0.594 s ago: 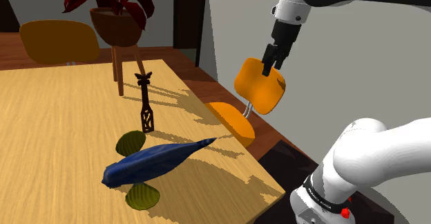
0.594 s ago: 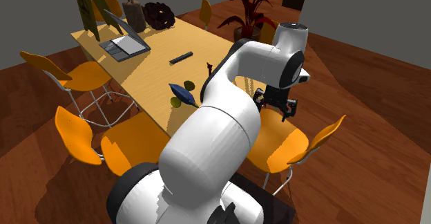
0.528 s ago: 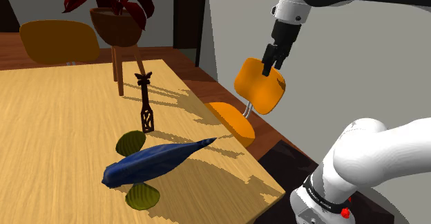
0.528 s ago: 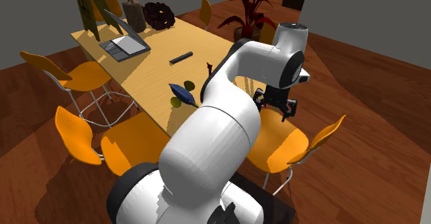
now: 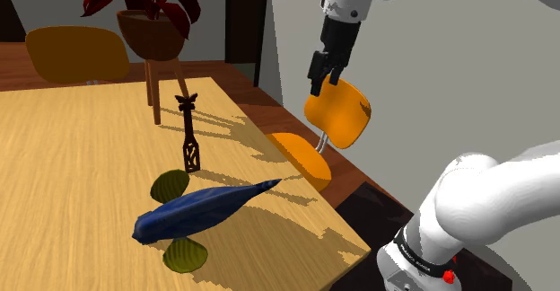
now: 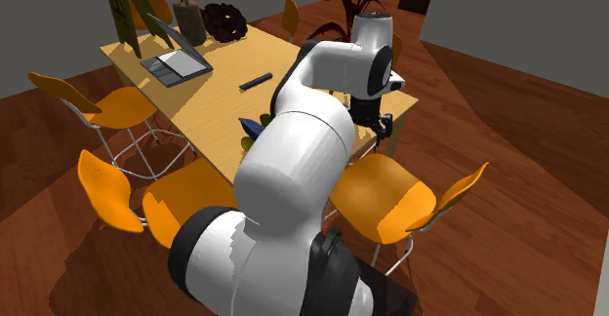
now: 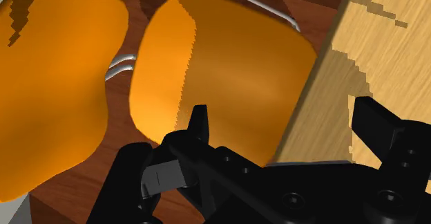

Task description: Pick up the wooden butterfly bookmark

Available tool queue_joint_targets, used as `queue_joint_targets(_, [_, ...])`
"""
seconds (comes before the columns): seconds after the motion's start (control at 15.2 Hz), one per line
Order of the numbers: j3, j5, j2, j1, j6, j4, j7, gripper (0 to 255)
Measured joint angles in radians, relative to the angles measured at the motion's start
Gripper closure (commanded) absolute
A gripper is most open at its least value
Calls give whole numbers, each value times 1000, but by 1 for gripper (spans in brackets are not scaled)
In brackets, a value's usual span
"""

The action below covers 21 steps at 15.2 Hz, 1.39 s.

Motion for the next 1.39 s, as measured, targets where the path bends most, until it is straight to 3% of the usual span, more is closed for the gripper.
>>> queue_joint_targets(0.73, [218, -48, 281, 49, 10, 287, 187, 0])
queue_joint_targets(1.12, [338, -149, 486, 83, -28, 504, 308, 0])
queue_joint_targets(1.39, [410, -254, 649, 136, -77, 675, 396, 0])
